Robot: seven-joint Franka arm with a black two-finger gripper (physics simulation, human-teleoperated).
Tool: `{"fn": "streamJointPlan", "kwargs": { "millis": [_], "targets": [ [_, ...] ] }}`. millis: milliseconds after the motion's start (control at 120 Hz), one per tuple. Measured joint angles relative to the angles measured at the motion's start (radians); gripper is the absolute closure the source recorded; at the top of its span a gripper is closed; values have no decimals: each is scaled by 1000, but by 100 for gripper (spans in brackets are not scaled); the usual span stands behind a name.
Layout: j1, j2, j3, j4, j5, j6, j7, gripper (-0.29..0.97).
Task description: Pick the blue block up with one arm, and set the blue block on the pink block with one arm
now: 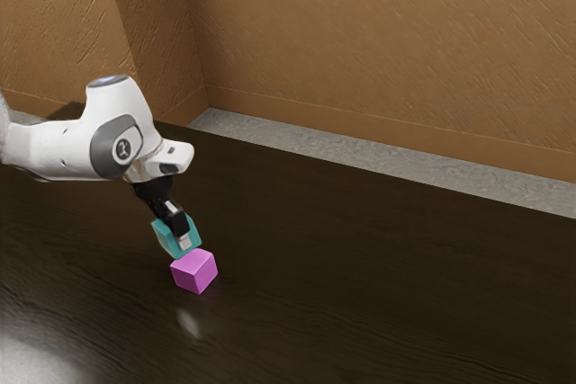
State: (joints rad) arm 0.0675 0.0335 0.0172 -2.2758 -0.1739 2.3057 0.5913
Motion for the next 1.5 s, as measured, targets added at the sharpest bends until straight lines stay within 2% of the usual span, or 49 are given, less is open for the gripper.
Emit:
{"fn": "streamJointPlan", "kwargs": {
  "millis": [67, 208, 283, 517, 933, 1192, 1267, 1383, 1433, 1500],
  "targets": [
    [14, 14, 0, 2, 0, 11, -23, 29],
    [115, 18, 0, -1, 1, 24, -67, 29],
    [139, 20, -5, -2, 0, 28, -88, 29],
    [71, 48, -42, 0, -2, 38, -142, 29],
    [84, 44, -104, -3, -7, 48, -209, 29],
    [84, 42, -114, 0, -6, 43, -226, 10],
    [93, -3, -114, 1, -6, 21, -229, 7],
    [103, -190, -111, 14, -6, -85, -233, 4],
    [97, -267, -104, 70, -2, -163, -235, 3],
    [85, -292, -63, 200, 31, -273, -239, 2]
  ]
}}
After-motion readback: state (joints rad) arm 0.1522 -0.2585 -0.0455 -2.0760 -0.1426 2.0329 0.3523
